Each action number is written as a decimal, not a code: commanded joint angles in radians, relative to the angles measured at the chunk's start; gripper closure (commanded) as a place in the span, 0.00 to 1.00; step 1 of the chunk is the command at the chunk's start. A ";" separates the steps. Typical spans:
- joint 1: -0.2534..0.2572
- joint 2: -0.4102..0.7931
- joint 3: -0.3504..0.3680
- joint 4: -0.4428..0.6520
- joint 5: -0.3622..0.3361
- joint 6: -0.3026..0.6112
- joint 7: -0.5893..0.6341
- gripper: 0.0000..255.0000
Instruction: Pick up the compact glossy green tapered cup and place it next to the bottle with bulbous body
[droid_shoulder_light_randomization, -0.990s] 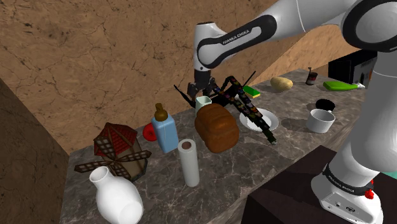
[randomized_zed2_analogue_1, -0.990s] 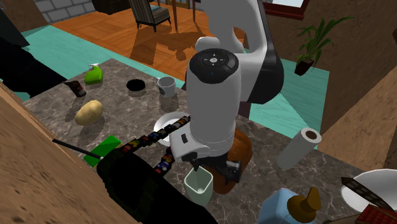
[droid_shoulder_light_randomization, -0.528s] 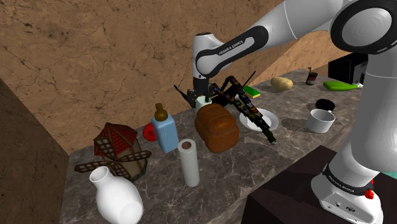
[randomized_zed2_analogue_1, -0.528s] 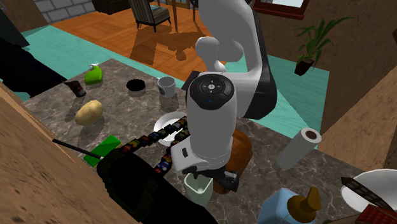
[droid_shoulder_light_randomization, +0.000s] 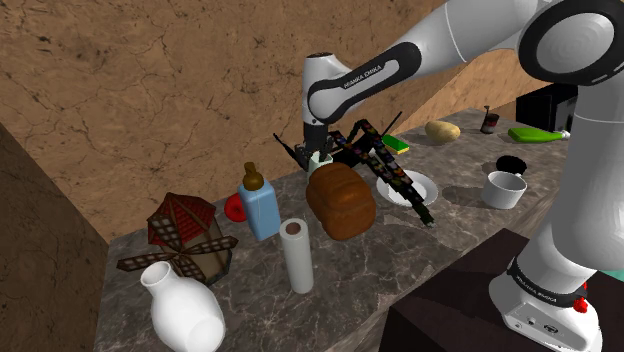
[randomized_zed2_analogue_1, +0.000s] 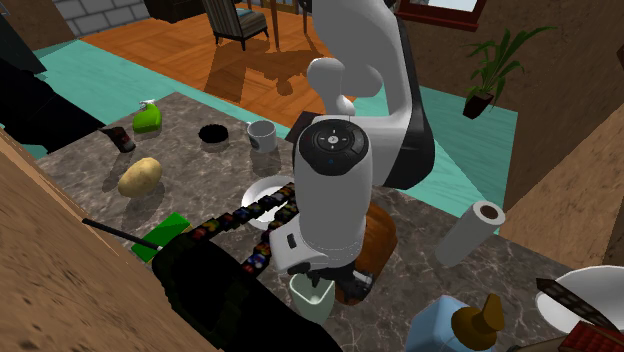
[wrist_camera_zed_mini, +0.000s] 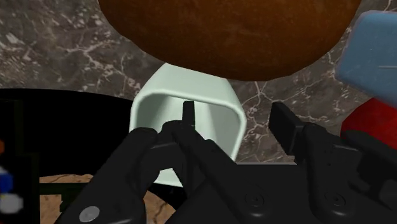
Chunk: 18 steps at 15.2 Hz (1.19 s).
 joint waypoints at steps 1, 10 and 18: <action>0.000 0.000 0.000 0.000 0.000 0.000 0.000 1.00; 0.000 -0.005 0.000 0.006 0.001 -0.012 0.000 1.00; -0.002 -0.042 0.002 0.067 0.007 -0.108 0.000 1.00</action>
